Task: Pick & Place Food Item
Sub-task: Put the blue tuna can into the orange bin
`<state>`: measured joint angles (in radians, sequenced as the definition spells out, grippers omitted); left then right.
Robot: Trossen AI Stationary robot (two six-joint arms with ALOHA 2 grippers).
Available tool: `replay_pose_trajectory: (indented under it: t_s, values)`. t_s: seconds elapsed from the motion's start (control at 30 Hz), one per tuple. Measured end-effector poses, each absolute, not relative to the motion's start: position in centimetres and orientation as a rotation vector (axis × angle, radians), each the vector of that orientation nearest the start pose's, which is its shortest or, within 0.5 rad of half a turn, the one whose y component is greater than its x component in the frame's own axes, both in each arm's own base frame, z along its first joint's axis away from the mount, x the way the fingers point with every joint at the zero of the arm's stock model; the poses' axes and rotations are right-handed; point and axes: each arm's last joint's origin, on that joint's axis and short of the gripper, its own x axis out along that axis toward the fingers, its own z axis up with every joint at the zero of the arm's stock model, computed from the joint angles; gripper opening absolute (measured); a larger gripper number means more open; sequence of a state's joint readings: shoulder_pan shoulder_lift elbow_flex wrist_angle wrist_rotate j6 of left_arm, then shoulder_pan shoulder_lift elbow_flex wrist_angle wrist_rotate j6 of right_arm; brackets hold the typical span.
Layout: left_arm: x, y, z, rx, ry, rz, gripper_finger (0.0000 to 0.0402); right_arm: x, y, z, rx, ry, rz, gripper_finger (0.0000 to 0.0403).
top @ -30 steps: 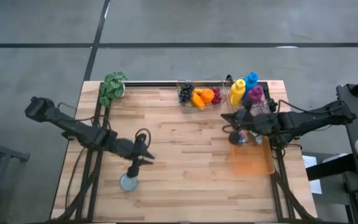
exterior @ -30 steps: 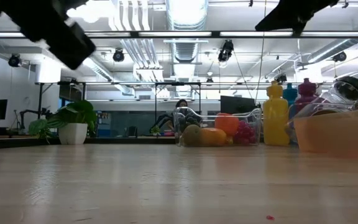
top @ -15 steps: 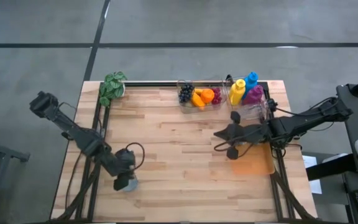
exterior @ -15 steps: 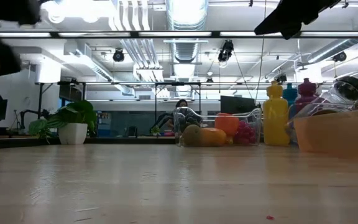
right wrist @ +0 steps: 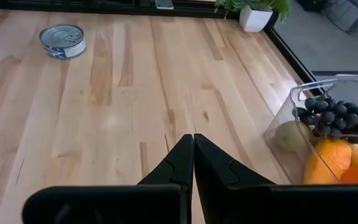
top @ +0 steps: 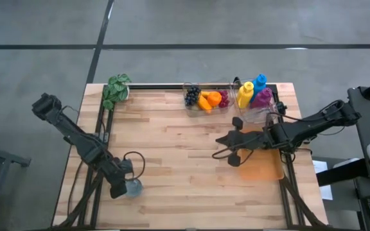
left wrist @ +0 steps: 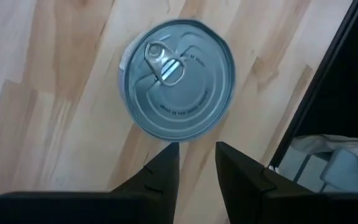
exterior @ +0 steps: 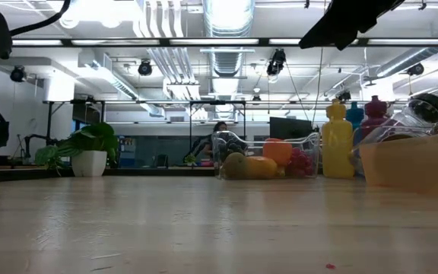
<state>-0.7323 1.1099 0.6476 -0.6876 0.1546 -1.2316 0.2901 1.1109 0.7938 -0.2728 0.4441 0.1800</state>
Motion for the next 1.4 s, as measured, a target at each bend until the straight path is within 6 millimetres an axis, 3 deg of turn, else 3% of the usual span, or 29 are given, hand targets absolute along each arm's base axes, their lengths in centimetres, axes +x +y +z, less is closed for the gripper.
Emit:
replay_pose_trajectory:
  t_s: [0.17, 0.57, 0.83, 1.4]
  values:
    - [13.7, -12.9, 19.5, -0.689, 1.409, 0.003, 0.0108, 22.8, 5.5, 26.9, -0.040, 0.534, -0.197, 0.0008]
    - [12.9, -12.3, 17.1, -0.703, 1.451, 0.047, 0.0108, 22.7, 5.5, 26.9, -0.042, 0.534, -0.197, 0.0008]
    - [13.6, -12.6, 17.3, -0.674, 1.335, 0.005, 0.0108, 22.7, 5.5, 26.9, -0.036, 0.533, -0.198, 0.0008]
    - [17.2, -15.3, 14.0, -0.517, 1.311, -0.135, 0.0108, 22.8, 5.5, 27.0, -0.030, 0.517, -0.198, 0.0008]
